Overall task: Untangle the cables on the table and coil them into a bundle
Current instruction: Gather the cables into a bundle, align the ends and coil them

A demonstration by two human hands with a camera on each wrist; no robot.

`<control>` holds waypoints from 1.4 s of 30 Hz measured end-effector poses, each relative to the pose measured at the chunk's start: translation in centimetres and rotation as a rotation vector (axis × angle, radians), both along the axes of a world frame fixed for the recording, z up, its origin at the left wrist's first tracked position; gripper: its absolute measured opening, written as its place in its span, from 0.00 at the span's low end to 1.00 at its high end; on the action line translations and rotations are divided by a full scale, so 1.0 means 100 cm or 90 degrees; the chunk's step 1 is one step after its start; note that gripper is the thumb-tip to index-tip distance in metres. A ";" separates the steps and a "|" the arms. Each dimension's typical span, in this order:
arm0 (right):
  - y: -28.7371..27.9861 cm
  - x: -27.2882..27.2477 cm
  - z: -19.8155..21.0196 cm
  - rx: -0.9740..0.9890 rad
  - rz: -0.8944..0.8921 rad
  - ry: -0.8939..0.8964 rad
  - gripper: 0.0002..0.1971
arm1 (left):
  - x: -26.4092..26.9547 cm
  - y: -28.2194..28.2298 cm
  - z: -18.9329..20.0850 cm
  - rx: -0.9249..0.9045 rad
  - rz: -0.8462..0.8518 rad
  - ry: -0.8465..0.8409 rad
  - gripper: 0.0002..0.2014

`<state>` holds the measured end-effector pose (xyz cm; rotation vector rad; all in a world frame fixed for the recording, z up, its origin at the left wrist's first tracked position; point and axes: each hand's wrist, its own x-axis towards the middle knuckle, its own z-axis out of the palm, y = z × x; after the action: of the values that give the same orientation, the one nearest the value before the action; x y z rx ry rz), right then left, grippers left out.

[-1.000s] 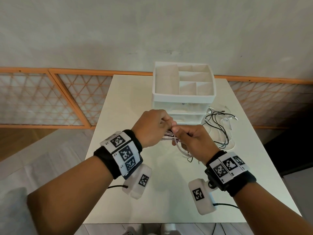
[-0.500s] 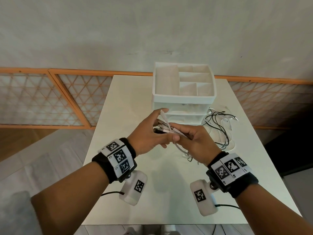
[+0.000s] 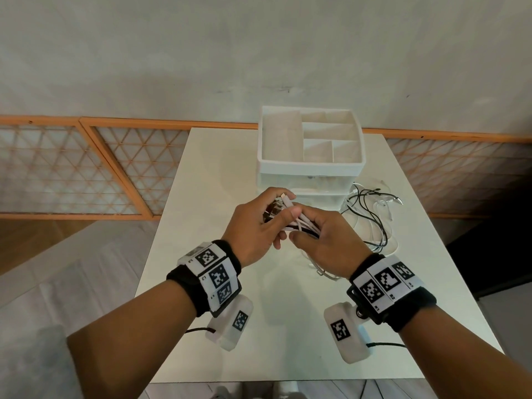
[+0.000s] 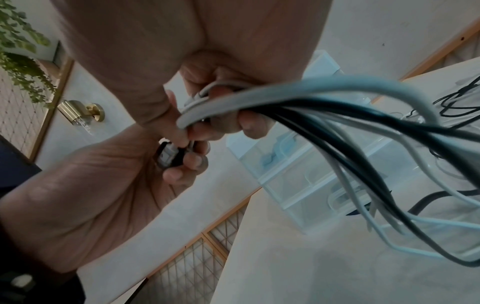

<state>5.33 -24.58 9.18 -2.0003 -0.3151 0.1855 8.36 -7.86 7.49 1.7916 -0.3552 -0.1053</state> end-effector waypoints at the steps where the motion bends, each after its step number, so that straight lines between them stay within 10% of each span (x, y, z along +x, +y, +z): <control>1: 0.000 0.001 0.000 -0.005 -0.007 -0.001 0.18 | -0.001 0.000 -0.001 0.011 0.016 -0.019 0.09; 6: -0.002 0.004 -0.004 -0.051 -0.019 0.012 0.17 | -0.003 -0.001 -0.003 0.057 0.074 -0.026 0.11; 13: 0.000 0.006 -0.013 -0.249 0.047 -0.029 0.09 | 0.004 -0.003 0.007 -0.013 0.064 0.315 0.24; 25: -0.003 0.000 -0.022 0.114 -0.160 0.068 0.04 | 0.009 -0.005 -0.007 -0.015 0.174 0.320 0.13; 34: 0.021 0.005 -0.023 0.078 -0.264 0.006 0.04 | 0.010 -0.014 -0.009 -0.016 0.203 0.387 0.16; 39: 0.030 0.000 -0.033 -0.056 -0.227 -0.123 0.05 | 0.009 -0.011 -0.003 -0.036 0.197 0.446 0.45; 42: 0.031 -0.003 -0.032 -0.110 -0.150 -0.199 0.06 | 0.005 -0.008 -0.008 0.041 0.182 0.393 0.33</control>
<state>5.07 -21.47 5.94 -2.2198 -0.2640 -0.2588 8.87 -8.66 6.71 1.7550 0.3466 -0.4572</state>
